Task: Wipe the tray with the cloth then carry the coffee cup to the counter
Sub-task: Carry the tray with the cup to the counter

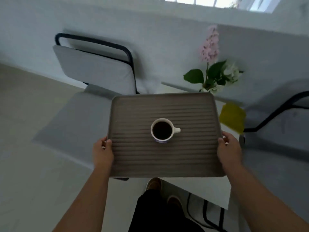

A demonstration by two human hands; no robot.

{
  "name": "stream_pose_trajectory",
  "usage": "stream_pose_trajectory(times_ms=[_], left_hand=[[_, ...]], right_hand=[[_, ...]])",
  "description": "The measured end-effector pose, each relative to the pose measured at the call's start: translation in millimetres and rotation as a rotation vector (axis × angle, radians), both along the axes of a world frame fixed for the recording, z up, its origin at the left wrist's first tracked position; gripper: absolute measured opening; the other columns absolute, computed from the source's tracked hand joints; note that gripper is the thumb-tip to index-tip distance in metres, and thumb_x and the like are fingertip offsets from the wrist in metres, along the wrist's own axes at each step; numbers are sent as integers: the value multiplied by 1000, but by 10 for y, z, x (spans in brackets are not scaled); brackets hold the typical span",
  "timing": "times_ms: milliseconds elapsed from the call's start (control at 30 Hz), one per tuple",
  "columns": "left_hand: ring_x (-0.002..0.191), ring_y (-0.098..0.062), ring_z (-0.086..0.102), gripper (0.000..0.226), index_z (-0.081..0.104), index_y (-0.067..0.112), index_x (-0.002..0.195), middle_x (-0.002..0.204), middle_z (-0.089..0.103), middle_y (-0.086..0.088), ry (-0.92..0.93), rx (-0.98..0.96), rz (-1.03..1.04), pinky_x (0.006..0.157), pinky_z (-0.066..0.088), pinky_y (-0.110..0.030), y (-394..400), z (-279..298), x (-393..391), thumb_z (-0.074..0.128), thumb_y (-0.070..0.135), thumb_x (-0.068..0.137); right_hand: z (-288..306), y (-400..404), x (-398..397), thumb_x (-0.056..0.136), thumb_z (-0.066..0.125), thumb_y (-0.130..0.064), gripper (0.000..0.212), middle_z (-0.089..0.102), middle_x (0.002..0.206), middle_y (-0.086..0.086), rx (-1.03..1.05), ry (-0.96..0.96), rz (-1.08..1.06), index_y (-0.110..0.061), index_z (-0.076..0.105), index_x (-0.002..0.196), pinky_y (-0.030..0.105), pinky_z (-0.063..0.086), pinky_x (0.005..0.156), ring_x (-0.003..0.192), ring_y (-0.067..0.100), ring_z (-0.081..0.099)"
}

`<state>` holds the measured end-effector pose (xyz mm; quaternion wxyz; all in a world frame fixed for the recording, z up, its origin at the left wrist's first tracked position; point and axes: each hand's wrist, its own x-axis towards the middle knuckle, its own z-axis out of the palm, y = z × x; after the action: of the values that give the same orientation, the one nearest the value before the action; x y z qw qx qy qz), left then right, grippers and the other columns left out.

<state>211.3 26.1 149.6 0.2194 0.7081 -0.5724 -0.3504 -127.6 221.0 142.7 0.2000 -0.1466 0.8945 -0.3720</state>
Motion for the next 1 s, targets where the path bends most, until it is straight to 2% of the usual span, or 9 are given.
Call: stream_pose_trajectory(times_ms=[100,300,467,667,833,933,1000], left_hand=[[92,-23,55,33,58,5,125,113,64,-15,28,-25,57,83,40,-33,167,372,241,49,22,98],[92,-24,58,30,61,9,121,103,65,-10,53,-64,190,81,40,-33,540,966,891,52,23,96],[86,-21,54,28,62,8,121,99,63,-6,36,-135,338,78,38,-30,1010,1379,1499,52,18,96],[87,-22,57,27,64,12,119,98,65,-4,57,-156,623,78,40,-30,1738,1748,2436,54,21,95],[86,-20,59,25,65,17,117,96,66,0,60,-184,874,77,41,-29,2500,1934,3152,56,24,94],[86,-19,63,21,67,20,112,94,68,2,115,-226,991,77,46,-31,2987,1952,3558,57,24,94],[89,-22,67,17,68,24,107,94,70,1,172,-262,1059,78,52,-35,3309,1943,3834,57,23,93]], right_hand=[[391,-104,101,93,52,-14,31,61,103,10,-48,23,88,-15,58,124,32,42,82,90,25,55],[1101,-330,460,93,51,-12,31,61,94,8,-93,53,312,-11,58,123,38,46,80,87,27,56],[1490,-526,964,96,48,-14,33,62,97,6,-110,-2,506,-13,55,128,36,47,82,90,23,58],[1782,-804,1854,93,53,-11,31,63,95,7,-121,-66,732,-11,61,123,33,44,83,89,25,57],[1900,-971,2763,92,56,-13,37,66,119,13,-100,-132,946,-10,58,129,42,45,97,108,30,59],[1973,-1048,3355,92,56,-14,38,65,120,13,-94,-162,1067,-10,56,130,44,45,100,109,31,59],[2008,-1065,3776,92,56,-15,37,66,117,12,-87,-179,1149,-12,57,129,42,47,96,103,29,60]])
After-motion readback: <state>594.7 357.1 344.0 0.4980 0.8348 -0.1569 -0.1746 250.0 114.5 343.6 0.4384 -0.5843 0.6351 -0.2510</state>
